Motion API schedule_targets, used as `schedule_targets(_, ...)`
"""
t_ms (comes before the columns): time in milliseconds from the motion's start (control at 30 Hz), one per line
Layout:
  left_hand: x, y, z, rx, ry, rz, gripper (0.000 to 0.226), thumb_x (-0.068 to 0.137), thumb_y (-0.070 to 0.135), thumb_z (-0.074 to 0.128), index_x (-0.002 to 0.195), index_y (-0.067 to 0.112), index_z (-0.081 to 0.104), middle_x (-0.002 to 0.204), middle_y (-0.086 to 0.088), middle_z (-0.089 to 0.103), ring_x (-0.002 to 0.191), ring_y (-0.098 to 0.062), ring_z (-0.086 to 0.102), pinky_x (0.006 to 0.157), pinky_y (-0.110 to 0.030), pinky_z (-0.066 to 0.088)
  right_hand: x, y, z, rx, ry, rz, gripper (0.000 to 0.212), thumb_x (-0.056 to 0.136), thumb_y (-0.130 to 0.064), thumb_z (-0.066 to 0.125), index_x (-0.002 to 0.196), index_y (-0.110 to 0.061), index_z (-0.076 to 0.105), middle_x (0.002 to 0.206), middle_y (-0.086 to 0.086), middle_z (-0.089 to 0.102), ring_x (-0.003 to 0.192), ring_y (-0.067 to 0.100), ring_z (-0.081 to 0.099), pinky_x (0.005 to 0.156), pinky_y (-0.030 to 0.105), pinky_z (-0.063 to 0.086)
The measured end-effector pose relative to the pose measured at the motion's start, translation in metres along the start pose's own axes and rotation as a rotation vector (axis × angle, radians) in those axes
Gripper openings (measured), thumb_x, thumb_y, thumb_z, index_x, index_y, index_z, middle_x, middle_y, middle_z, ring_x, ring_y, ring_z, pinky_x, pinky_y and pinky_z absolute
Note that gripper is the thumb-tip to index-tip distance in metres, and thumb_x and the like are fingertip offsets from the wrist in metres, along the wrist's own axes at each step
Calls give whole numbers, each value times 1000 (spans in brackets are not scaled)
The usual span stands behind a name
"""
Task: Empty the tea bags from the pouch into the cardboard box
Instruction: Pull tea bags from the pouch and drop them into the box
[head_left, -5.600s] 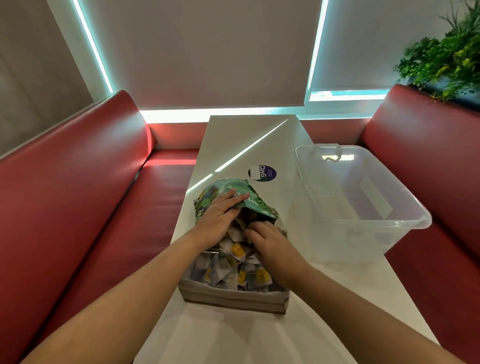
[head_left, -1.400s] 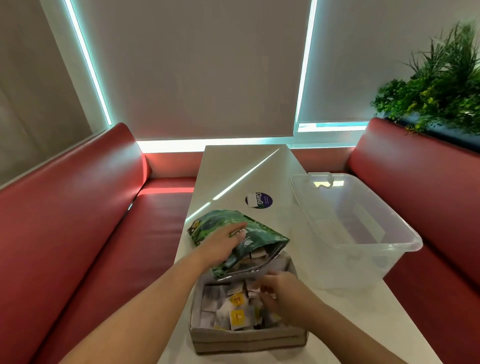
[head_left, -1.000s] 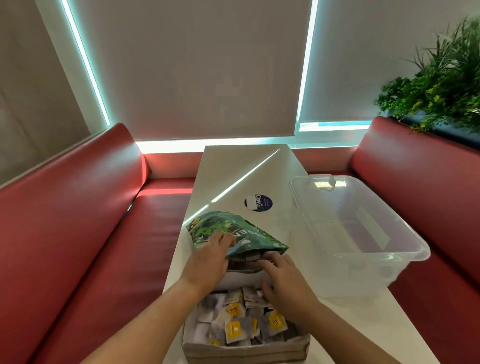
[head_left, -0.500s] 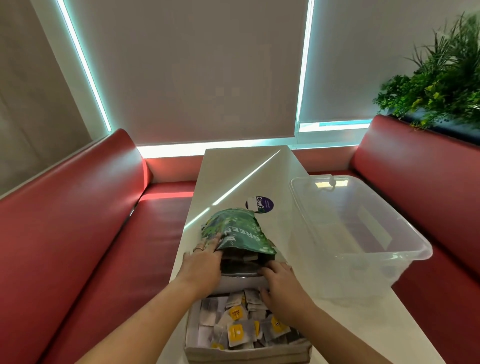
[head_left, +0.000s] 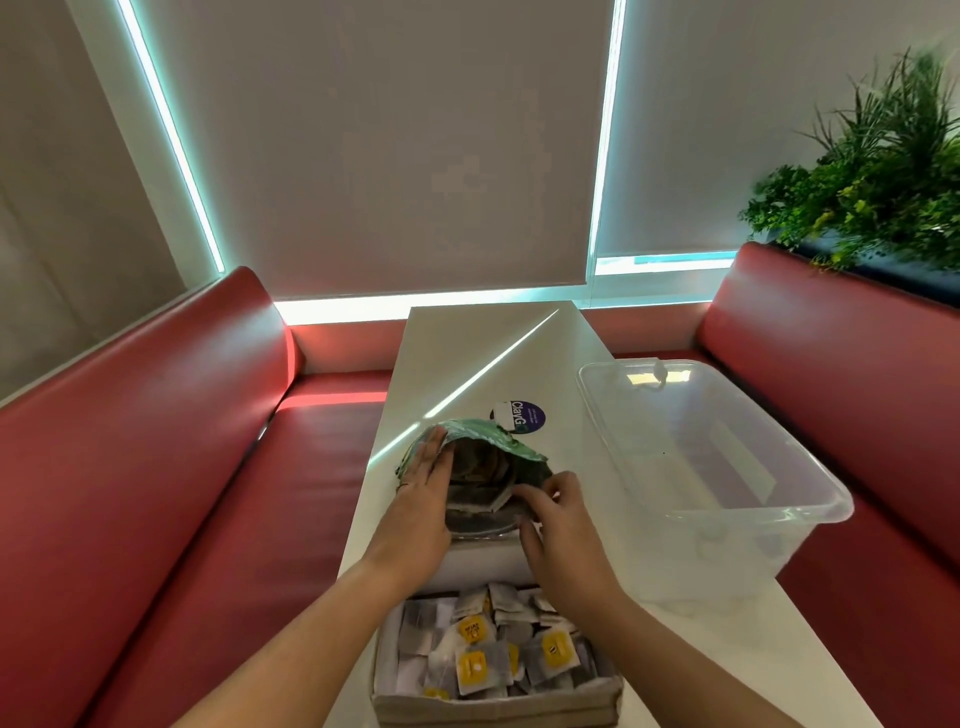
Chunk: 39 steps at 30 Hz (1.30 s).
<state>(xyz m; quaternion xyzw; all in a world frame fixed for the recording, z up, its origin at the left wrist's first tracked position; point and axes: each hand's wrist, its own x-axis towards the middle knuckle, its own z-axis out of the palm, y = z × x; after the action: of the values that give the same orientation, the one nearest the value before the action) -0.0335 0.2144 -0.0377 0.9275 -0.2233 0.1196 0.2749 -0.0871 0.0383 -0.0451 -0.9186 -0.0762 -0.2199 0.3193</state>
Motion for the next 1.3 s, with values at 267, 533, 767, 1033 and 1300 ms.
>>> schedule_targets(267, 5, 30, -23, 59, 225, 171, 92, 74, -18, 49, 151, 16, 11, 160, 4, 0, 147, -16, 3, 114, -31, 21, 22, -17, -24, -54, -17, 13, 55, 76, -2, 64, 126, -20, 47, 144, 5, 19, 101, 26, 58, 82, 29, 53)
schedule_targets(533, 0, 46, -41, 190, 392, 318, 87, 72, -15, 49, 147, 13, 14, 159, -1, 10, 146, -31, 10, 112, -42, 30, 23, -41, -28, 208, 40, -46, 79, 77, -3, 67, 144, -12, 26, 145, -4, 27, 119, 2, 36, 86, -9, 20)
schedule_targets(767, -2, 43, -44, 225, 394, 327, 89, 68, -21, 48, 147, 10, 20, 158, -3, 13, 146, -30, 12, 114, -43, 27, 19, -35, -27, 163, 71, -8, 72, 76, 2, 64, 139, -11, 32, 137, 6, 41, 121, 13, 43, 90, -2, 24)
schedule_targets(1033, -7, 42, -37, 201, 376, 302, 81, 70, -19, 44, 145, 7, 26, 158, -3, 15, 145, -30, 15, 109, -49, 36, 15, -33, -25, 122, 52, 44, 59, 81, -3, 61, 135, -10, 37, 130, 11, 48, 115, 24, 50, 87, 15, 35)
schedule_targets(1300, -15, 42, -28, 123, 354, 280, 82, 73, -15, 37, 147, 14, 17, 158, 6, 10, 146, -23, 11, 112, -46, 32, 7, -32, -27, 110, 43, 45, 55, 84, -7, 61, 134, -7, 38, 127, 14, 48, 112, 27, 51, 84, 18, 38)
